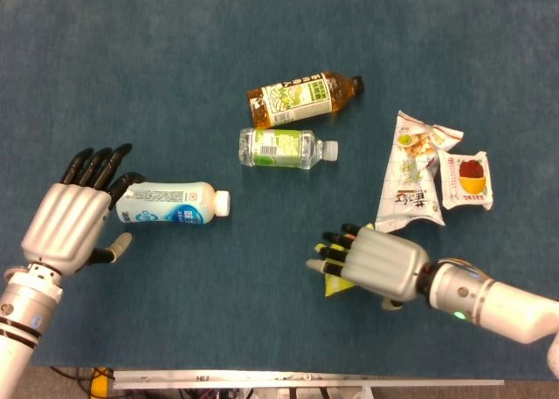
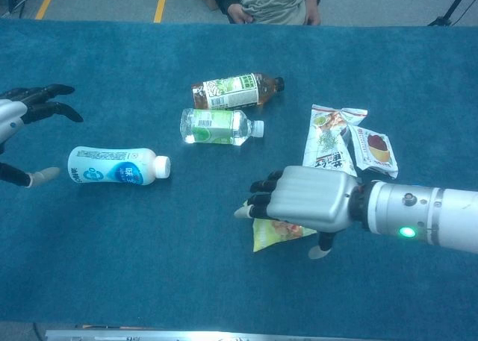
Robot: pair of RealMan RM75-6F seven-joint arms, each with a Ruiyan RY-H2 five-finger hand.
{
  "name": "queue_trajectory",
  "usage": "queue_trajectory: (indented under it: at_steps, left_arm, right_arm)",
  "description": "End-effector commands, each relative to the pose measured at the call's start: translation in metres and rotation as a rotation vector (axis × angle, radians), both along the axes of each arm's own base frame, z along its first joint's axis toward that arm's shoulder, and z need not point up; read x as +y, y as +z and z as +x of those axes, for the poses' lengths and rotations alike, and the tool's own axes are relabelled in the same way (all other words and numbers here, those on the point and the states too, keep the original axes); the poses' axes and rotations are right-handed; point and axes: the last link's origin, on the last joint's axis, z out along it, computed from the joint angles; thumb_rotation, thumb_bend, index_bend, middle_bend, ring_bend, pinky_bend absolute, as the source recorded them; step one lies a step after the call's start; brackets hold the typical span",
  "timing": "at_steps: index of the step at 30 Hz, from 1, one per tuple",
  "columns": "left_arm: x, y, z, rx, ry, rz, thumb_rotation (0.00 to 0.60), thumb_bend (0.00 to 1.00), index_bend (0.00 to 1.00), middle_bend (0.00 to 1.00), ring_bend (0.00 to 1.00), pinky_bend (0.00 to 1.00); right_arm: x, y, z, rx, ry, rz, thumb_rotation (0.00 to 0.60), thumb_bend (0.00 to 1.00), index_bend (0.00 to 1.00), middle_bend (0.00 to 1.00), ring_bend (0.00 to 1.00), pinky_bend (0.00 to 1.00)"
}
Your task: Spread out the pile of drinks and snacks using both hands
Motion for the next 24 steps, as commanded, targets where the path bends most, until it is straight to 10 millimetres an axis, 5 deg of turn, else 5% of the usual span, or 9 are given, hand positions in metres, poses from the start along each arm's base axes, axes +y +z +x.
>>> queue_trajectory:
  at_steps: [1, 10, 18, 24]
  left_arm:
    - [0.001, -0.002, 0.001, -0.007, -0.003, -0.002, 0.600, 0.28, 0.21, 0.00, 0.00, 0.00]
    - [0.003, -0.007, 0.004, -0.018, -0.018, -0.012, 0.600, 0.28, 0.21, 0.00, 0.00, 0.00]
    - [0.005, -0.009, 0.007, -0.018, -0.024, -0.015, 0.600, 0.28, 0.21, 0.00, 0.00, 0.00]
    - [0.004, -0.006, 0.004, -0.016, -0.011, -0.008, 0.600, 0.28, 0.21, 0.00, 0.00, 0.00]
  right_arm:
    - [-0.002, 0.006, -0.012, 0.030, -0.022, -0.017, 0.528, 0.00, 0.04, 0.19, 0.10, 0.21]
    - [-0.012, 0.040, -0.051, 0.065, -0.122, -0.107, 0.527, 0.00, 0.04, 0.19, 0.10, 0.21]
    - [-0.022, 0.067, -0.044, -0.087, -0.161, -0.168, 0.526, 0.00, 0.04, 0.19, 0.11, 0.22]
    - [-0.060, 0.078, -0.033, -0.216, -0.212, -0.292, 0.578, 0.00, 0.04, 0.20, 0.11, 0.23]
